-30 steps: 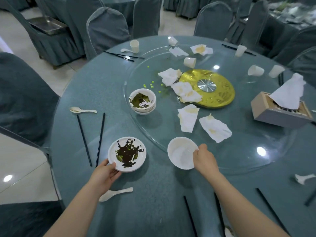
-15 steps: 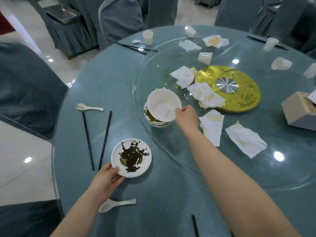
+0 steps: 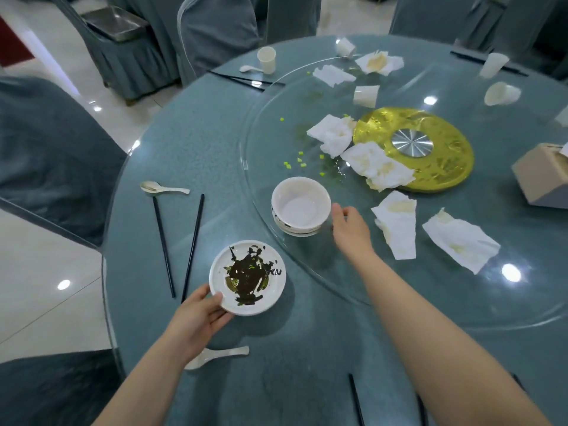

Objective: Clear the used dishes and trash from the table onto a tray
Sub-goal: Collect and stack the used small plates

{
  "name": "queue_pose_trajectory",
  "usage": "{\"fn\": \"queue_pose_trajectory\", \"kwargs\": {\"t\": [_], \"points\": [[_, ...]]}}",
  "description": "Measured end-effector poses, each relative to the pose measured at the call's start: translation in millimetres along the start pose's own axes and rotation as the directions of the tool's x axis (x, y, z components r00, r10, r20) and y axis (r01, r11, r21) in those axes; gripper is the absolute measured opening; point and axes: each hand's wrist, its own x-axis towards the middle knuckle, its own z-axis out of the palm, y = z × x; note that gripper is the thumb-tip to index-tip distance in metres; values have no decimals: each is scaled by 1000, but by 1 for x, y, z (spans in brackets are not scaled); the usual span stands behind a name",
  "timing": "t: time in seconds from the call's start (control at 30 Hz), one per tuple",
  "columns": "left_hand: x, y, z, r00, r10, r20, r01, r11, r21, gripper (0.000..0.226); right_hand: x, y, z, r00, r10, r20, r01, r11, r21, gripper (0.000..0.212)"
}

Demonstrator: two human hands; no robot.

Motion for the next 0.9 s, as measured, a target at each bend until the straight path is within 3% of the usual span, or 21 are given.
{"fn": "queue_pose_trajectory", "kwargs": {"t": [0.13, 0.3, 0.43, 0.6, 0.73, 0.9], "points": [[-12, 0, 9, 998, 2, 68, -5, 999, 40, 33, -18, 44, -38, 988, -152, 13, 144, 902, -407, 25], [-24, -8, 36, 989, -11, 147, -1, 997, 78, 34, -49, 90, -80, 990, -108, 93, 142, 804, -578, 51], [-29, -19, 68, 978, -41, 202, 20, 994, 108, 34, -72, 119, -109, 999, -39, -29, 13, 795, -607, 55], [-32, -37, 117, 972, -37, 232, -1, 987, 163, 39, -91, 144, -119, 1000, 5, 12, 4, 760, -650, 52], [-26, -48, 157, 973, -43, 227, -1, 982, 191, 41, -82, 149, -135, 998, -61, -23, 37, 813, -581, 41], [-9, -51, 200, 983, -63, 170, 43, 992, 119, 36, -79, 165, -146, 994, -96, -45, 73, 925, -372, 34]]}}
